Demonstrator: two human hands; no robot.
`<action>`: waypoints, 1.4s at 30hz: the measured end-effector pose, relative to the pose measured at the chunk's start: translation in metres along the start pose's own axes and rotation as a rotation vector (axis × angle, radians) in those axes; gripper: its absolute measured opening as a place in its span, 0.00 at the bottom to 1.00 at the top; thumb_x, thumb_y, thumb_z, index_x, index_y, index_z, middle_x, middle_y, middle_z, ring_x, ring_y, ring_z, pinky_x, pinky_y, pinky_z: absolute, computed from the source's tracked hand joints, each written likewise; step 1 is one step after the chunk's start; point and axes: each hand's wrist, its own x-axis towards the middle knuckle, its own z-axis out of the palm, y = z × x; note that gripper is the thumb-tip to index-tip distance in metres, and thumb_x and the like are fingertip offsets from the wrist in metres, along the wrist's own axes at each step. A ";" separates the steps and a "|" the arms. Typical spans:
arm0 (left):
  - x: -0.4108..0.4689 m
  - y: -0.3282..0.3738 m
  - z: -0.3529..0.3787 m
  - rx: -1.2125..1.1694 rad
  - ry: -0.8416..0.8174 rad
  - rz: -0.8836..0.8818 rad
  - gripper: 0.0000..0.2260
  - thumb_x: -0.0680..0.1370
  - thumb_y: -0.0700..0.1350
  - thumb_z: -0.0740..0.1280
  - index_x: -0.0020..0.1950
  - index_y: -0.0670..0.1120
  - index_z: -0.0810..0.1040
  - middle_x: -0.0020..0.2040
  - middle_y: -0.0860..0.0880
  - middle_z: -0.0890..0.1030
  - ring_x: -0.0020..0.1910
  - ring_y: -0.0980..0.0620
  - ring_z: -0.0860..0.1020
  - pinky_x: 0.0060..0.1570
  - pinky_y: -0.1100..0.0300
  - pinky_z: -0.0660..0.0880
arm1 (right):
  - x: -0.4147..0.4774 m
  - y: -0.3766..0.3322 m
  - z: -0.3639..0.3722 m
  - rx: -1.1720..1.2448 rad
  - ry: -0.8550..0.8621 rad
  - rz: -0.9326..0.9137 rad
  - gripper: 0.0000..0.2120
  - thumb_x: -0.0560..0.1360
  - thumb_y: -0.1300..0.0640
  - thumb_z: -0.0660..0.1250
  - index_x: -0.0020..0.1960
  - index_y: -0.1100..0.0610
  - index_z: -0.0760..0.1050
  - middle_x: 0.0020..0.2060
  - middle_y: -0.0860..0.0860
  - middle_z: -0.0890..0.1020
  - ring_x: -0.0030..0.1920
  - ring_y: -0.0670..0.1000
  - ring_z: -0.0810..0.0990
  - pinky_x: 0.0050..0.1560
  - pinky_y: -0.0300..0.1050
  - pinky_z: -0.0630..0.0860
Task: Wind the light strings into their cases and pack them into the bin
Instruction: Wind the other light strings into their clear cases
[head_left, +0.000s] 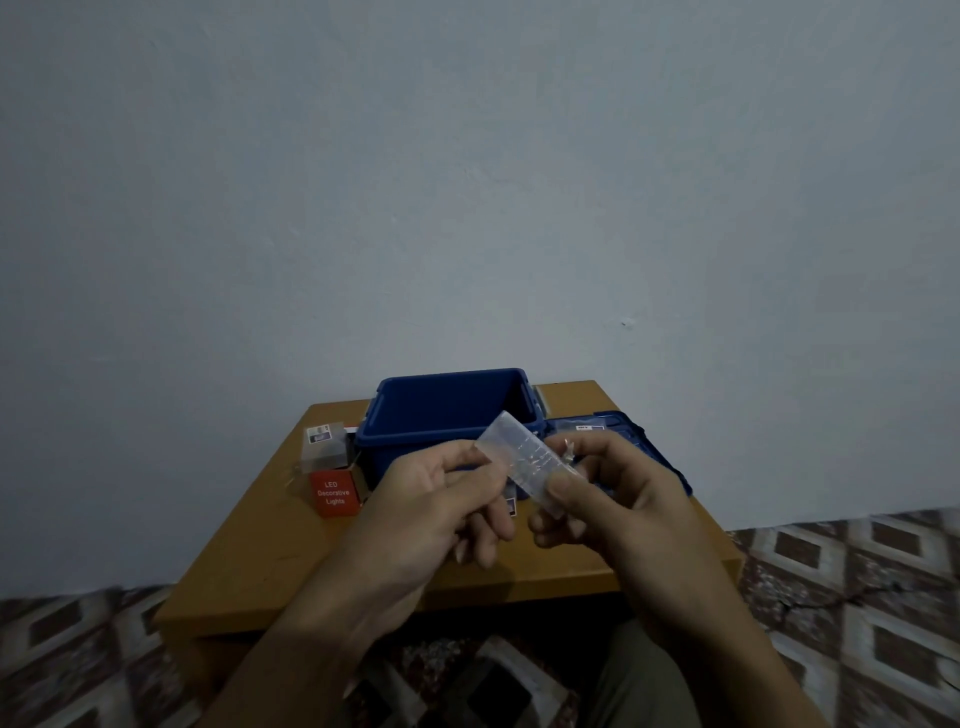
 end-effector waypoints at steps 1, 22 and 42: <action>0.000 -0.001 -0.001 0.004 -0.003 0.013 0.08 0.81 0.43 0.65 0.56 0.40 0.79 0.34 0.43 0.80 0.25 0.53 0.73 0.24 0.66 0.66 | 0.001 -0.001 -0.001 0.053 -0.018 0.038 0.09 0.76 0.63 0.69 0.56 0.57 0.81 0.38 0.54 0.82 0.38 0.59 0.84 0.42 0.52 0.82; 0.003 -0.012 -0.007 -0.118 0.051 0.063 0.18 0.73 0.50 0.71 0.62 0.46 0.81 0.56 0.43 0.84 0.53 0.43 0.81 0.45 0.53 0.77 | 0.002 -0.007 0.009 0.305 -0.122 0.341 0.20 0.72 0.57 0.68 0.63 0.60 0.74 0.40 0.63 0.83 0.32 0.57 0.80 0.33 0.49 0.80; 0.005 -0.009 -0.002 -0.084 0.234 -0.087 0.19 0.68 0.51 0.75 0.52 0.39 0.80 0.41 0.45 0.86 0.37 0.52 0.85 0.36 0.59 0.80 | -0.004 0.019 0.024 -0.639 0.046 -0.402 0.14 0.77 0.54 0.71 0.60 0.43 0.79 0.46 0.36 0.82 0.48 0.40 0.82 0.43 0.34 0.79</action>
